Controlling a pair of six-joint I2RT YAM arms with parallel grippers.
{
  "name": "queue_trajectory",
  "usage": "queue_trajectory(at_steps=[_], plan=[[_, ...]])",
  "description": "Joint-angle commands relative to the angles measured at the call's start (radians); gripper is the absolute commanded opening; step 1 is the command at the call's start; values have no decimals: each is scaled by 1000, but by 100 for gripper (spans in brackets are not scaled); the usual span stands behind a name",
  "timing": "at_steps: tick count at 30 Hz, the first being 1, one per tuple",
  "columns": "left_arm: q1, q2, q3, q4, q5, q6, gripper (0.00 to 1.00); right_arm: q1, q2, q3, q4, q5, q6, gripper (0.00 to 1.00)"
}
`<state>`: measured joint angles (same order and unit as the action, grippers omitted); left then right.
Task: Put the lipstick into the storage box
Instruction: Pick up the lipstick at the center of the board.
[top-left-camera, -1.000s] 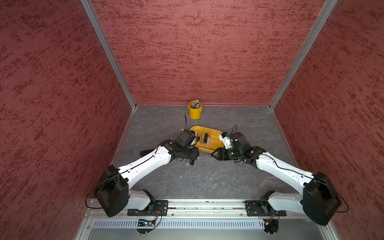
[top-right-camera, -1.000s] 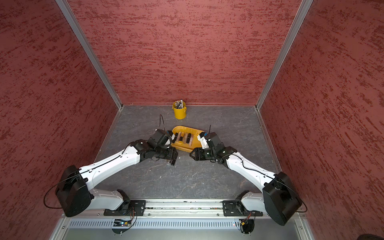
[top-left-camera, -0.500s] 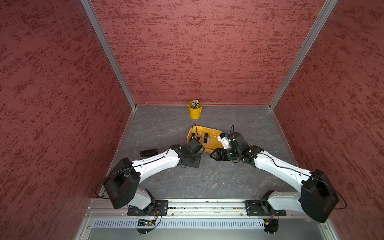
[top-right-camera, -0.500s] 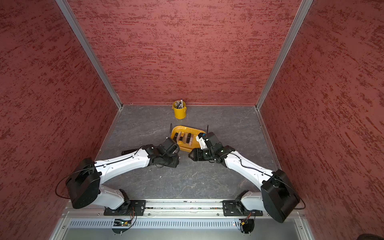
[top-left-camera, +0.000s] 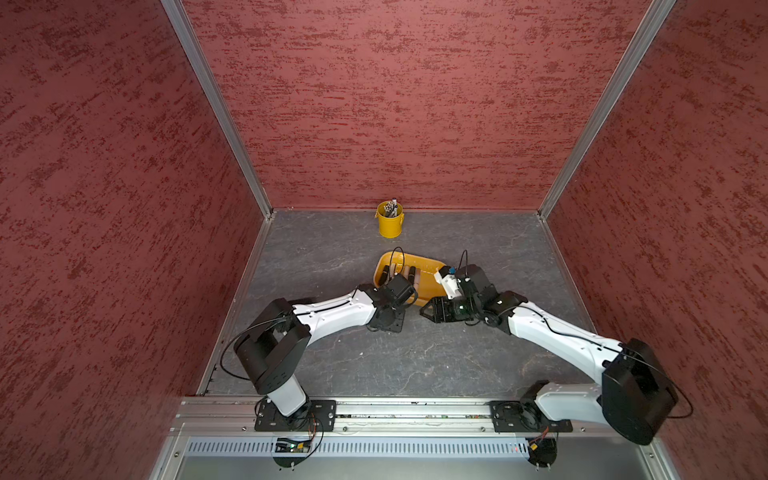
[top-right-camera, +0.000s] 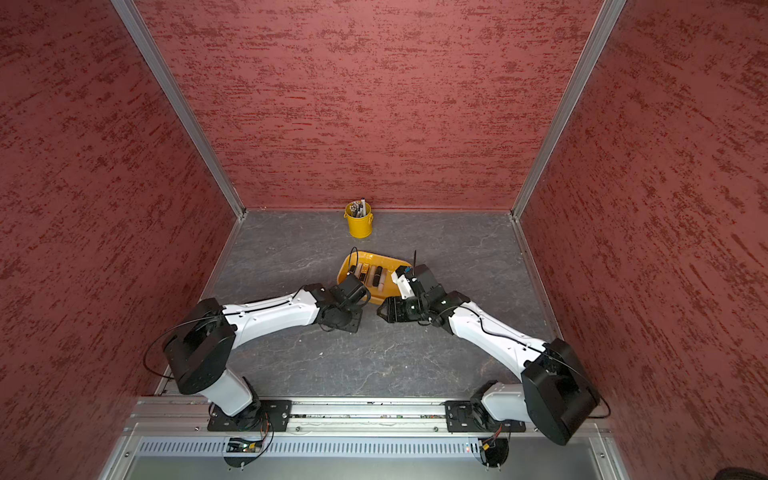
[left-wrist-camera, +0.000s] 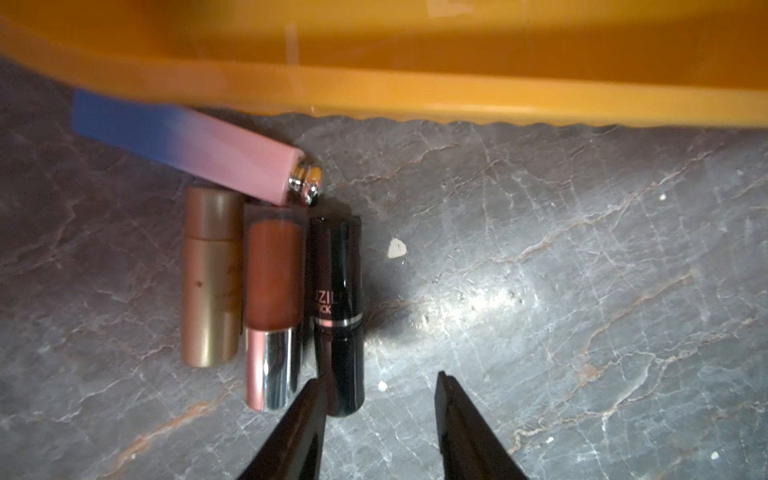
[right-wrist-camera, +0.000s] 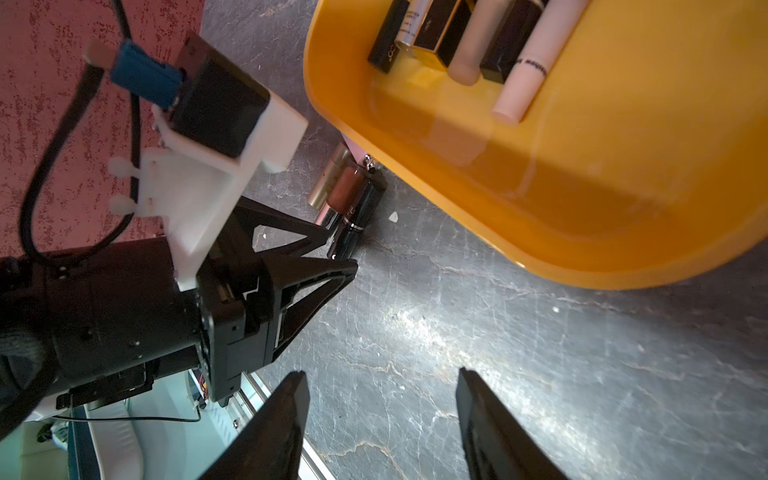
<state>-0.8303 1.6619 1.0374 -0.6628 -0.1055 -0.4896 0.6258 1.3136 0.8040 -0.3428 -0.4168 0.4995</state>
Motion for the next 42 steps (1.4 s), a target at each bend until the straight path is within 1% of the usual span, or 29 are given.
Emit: queue_trajectory(at_steps=[1,17,22,25,30,34,38,42], plan=[[6,34,28,-26,-31,19,46,5,9,17,-4,14,-18,61],[22,120,66,-33,-44,50,44,5,11,14,-9,21,-32,61],[23,152,87,-38,-41,59,41,5,7,11,-12,20,-35,62],[24,160,92,-38,-33,59,37,5,2,5,-12,23,-36,62],[26,175,76,-37,-22,59,23,5,-4,0,-9,24,-34,62],[32,176,54,-23,-1,54,15,5,-11,1,-11,27,-33,62],[37,156,36,-13,26,51,9,3,-23,1,-15,19,-29,62],[43,68,-1,16,82,36,8,-6,-36,8,-2,-23,-5,63]])
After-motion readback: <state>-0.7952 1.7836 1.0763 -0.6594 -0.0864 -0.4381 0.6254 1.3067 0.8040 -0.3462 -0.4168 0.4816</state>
